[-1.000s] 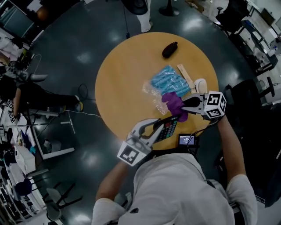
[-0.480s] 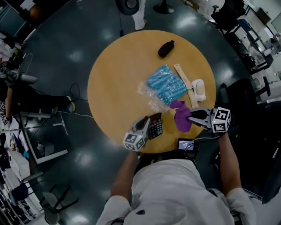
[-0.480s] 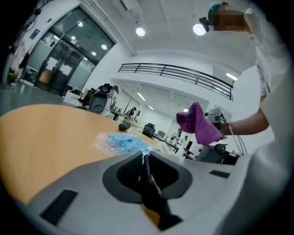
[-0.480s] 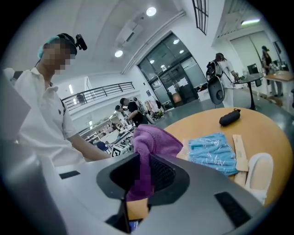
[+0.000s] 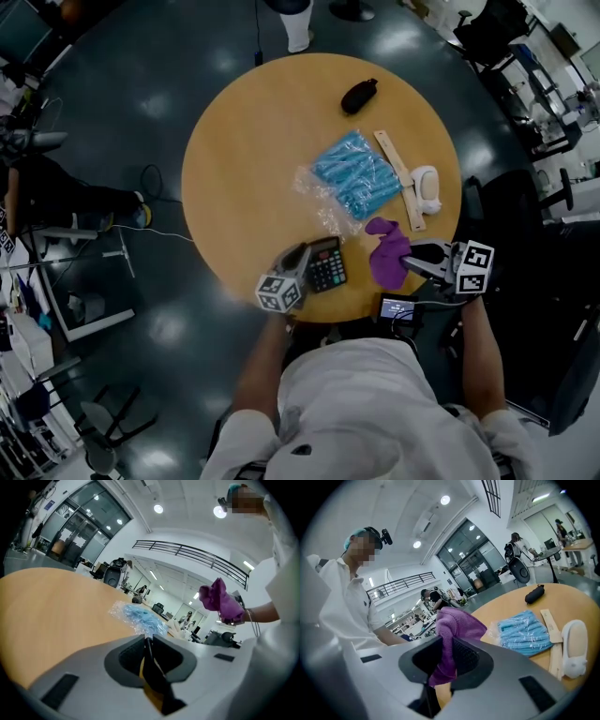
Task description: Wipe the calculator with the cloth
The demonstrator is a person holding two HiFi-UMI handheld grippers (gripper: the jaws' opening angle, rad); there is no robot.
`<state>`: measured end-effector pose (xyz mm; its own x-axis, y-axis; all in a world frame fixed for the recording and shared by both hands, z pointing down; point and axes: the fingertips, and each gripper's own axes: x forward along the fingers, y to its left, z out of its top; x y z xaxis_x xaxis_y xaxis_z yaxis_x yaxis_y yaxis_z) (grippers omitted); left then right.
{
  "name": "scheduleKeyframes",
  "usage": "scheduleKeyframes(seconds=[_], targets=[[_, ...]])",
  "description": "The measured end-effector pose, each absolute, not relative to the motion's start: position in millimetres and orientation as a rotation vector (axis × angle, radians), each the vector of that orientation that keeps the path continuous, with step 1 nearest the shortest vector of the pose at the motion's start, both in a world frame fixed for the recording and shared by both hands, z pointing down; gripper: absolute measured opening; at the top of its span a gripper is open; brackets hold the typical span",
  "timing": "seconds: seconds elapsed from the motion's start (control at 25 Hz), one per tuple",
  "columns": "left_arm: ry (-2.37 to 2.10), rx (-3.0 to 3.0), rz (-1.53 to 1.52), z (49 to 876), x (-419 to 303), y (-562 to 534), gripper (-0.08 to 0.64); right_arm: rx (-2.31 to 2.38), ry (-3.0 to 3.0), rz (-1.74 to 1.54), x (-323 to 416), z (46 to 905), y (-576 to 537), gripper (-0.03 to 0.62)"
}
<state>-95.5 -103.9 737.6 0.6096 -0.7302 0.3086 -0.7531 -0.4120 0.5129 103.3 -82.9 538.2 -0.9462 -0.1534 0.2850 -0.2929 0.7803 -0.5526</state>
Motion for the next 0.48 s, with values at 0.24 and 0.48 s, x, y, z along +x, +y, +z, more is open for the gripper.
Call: scheduleKeyframes(seconds=[0.24, 0.48], targets=[[-1.200, 2.174, 0.211, 751, -99, -104, 0.055, 0.405, -2.754, 0.944, 105, 544, -89, 0.071], [-1.294, 2.089, 0.314, 754, -130, -95, 0.054, 0.471, -2.764, 0.964, 100, 547, -85, 0.071]])
